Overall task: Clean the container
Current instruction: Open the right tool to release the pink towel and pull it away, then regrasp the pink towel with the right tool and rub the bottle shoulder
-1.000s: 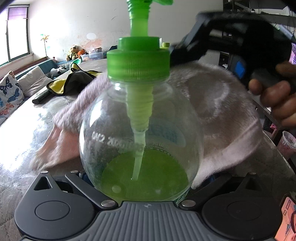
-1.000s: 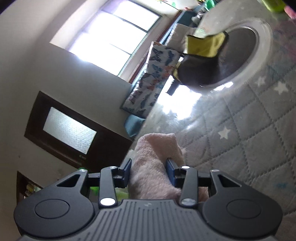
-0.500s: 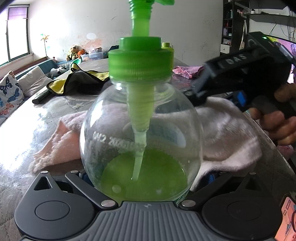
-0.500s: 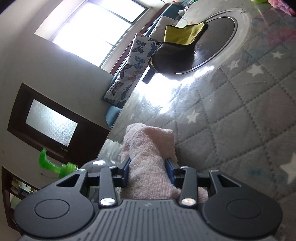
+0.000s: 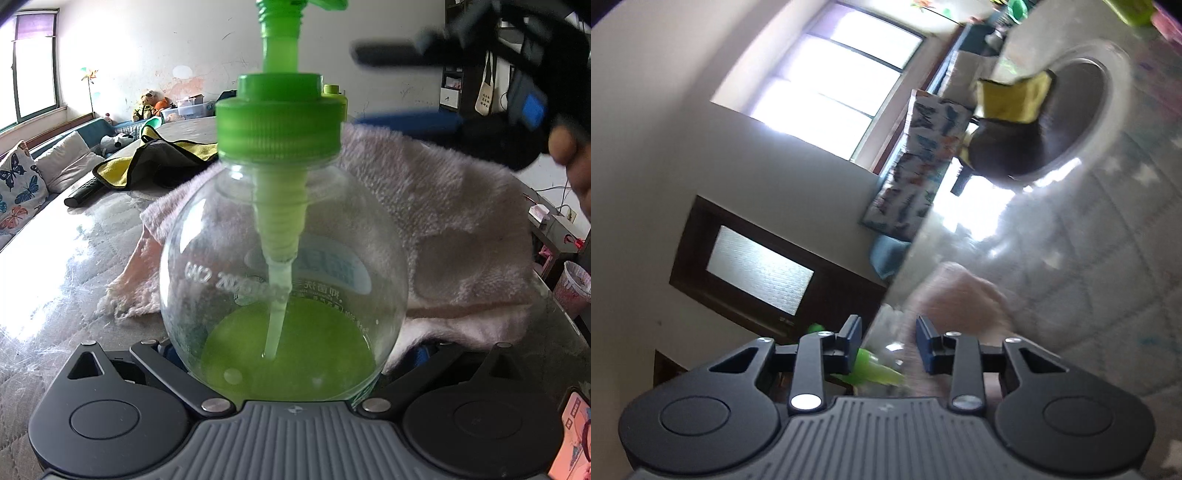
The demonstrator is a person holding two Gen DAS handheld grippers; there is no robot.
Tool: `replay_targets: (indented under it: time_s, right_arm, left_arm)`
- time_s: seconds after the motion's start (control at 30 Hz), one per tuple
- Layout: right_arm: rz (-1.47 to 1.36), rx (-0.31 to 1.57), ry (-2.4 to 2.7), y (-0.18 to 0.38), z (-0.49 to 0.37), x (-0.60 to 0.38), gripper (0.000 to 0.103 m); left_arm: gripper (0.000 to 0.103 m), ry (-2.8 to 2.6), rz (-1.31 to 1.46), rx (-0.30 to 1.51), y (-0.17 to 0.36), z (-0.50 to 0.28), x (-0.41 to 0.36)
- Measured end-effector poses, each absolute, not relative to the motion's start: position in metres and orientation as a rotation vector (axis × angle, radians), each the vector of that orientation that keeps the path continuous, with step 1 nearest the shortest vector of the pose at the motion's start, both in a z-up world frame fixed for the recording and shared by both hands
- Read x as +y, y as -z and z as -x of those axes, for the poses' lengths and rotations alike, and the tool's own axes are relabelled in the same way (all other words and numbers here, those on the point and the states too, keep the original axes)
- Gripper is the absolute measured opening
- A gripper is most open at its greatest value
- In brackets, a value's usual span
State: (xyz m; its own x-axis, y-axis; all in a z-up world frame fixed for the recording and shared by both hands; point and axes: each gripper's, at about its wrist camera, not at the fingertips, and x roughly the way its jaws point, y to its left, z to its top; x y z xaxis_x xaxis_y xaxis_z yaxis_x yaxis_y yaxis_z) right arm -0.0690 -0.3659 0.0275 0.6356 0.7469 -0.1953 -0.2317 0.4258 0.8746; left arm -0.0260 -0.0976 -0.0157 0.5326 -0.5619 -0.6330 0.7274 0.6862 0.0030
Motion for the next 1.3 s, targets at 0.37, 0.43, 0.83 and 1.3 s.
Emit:
replay_targets:
  time_s: [0.37, 0.43, 0.83, 1.3]
  right_arm:
    - [-0.579, 0.605, -0.44, -0.044, 0.071, -0.359, 0.074]
    - [-0.528, 0.626, -0.421, -0.047, 0.064, -0.359, 0.075]
    - [-0.276, 0.77, -0.482, -0.024, 0.04, -0.308, 0.063]
    - [-0.616, 0.675, -0.523, -0.038, 0.055, -0.341, 0.032]
  left_arm:
    - [0.103, 0.781, -0.281, 0.645, 0.016, 0.025, -0.097]
    - [0.103, 0.781, -0.281, 0.645, 0.016, 0.025, -0.097]
    - [0.103, 0.781, -0.281, 0.645, 0.016, 0.025, -0.097]
    - [0.103, 0.78, -0.282, 0.645, 0.016, 0.025, -0.097]
